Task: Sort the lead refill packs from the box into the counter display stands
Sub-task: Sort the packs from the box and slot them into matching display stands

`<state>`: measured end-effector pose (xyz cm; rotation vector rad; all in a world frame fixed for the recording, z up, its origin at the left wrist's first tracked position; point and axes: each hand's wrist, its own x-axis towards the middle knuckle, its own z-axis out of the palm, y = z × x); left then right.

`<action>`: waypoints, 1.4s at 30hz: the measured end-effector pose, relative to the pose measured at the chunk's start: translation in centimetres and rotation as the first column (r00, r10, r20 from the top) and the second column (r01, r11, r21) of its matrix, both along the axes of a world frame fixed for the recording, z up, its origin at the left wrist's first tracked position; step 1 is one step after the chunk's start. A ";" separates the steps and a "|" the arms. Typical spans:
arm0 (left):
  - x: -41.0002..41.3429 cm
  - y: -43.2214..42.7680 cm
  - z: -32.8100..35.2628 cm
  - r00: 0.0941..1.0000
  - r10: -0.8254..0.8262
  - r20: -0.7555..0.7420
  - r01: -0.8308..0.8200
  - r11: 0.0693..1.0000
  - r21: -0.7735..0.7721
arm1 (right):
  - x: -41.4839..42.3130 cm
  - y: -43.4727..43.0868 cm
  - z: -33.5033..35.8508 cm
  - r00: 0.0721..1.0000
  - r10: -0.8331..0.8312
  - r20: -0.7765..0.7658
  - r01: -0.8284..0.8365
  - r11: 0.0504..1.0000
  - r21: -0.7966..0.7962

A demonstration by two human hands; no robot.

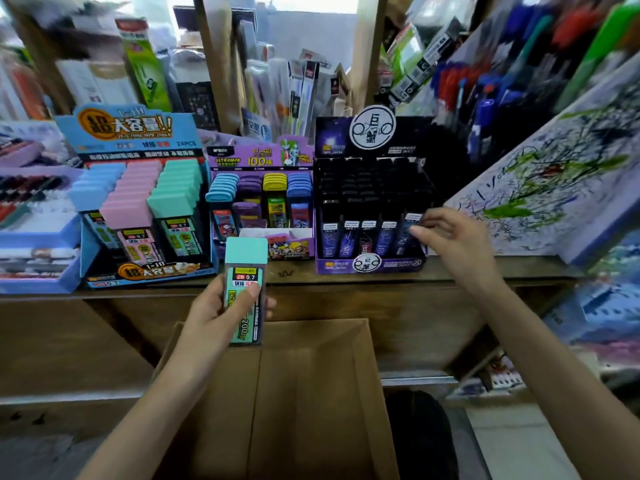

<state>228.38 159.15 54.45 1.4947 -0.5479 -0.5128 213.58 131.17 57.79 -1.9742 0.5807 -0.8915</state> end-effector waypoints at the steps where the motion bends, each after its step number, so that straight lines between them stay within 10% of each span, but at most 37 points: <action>1: 0.0 -0.1 -0.1 1.000 0.001 -0.005 -0.001 1.000 0.002 | 0.1 -0.1 -0.2 1.000 0.007 0.010 -0.007 1.000 0.007; 19: -0.3 -0.6 -0.4 1.000 -0.007 -0.015 0.007 1.000 0.007 | 0.6 -0.4 -1.2 0.992 -0.022 -0.123 0.025 0.999 0.022; 26: -0.7 -1.0 0.0 0.999 -0.033 0.009 0.033 0.999 -0.003 | 0.2 1.3 0.6 0.845 -0.325 -0.425 0.116 0.887 -0.447; 29: -0.5 -0.7 0.6 0.999 -0.035 0.033 0.036 0.999 -0.029 | -0.5 3.5 1.9 0.877 -0.406 -0.256 0.157 0.746 -0.647; 33: -0.1 -0.3 1.7 0.998 -0.047 0.046 0.050 0.997 -0.067 | 2.2 9.7 3.9 0.983 0.140 -0.115 -0.158 0.973 -0.166; 37: 0.3 0.7 2.9 0.999 -0.022 0.048 0.028 0.990 -0.138 | 7.8 14.6 4.1 0.879 0.459 -0.130 -0.433 0.882 0.186; 42: 1.8 3.6 3.6 0.997 -0.001 0.080 0.012 0.989 -0.144 | 12.0 17.3 4.5 0.827 0.562 -0.023 -0.540 0.804 0.248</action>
